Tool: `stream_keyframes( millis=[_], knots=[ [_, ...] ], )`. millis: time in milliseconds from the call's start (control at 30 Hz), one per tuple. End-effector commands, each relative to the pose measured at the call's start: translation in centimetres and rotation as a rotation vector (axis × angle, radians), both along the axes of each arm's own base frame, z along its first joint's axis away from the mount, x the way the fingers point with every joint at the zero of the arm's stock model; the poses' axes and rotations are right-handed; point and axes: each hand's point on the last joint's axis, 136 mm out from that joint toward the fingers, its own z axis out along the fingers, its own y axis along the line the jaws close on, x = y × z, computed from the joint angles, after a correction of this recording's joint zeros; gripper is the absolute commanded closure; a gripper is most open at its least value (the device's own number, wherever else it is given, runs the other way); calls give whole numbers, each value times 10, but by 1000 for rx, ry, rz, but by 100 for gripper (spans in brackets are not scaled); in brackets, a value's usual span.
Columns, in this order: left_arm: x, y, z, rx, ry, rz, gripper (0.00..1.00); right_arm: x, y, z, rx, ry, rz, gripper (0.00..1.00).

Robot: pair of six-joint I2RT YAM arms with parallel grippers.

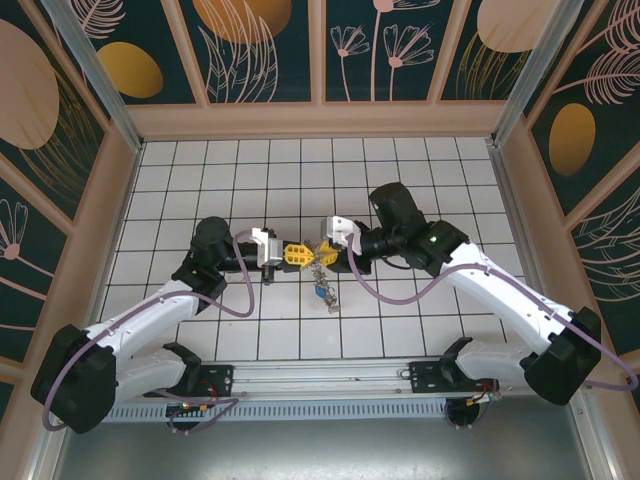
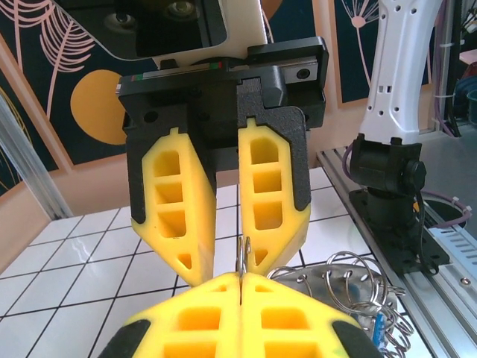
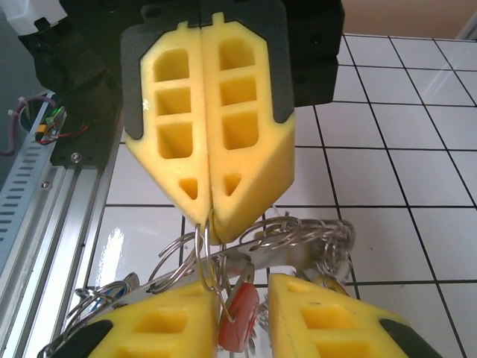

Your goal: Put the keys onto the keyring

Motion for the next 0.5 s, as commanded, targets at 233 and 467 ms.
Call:
stream_keyframes(
  millis=[233,467],
  knots=[
    [0,-4,12,-15,-38,-23,100,-16,12,23,70,-41,116,89],
    [0,-4,14,-17,-40,-23,100,-12,6,14,47,-28,74,72]
  ],
)
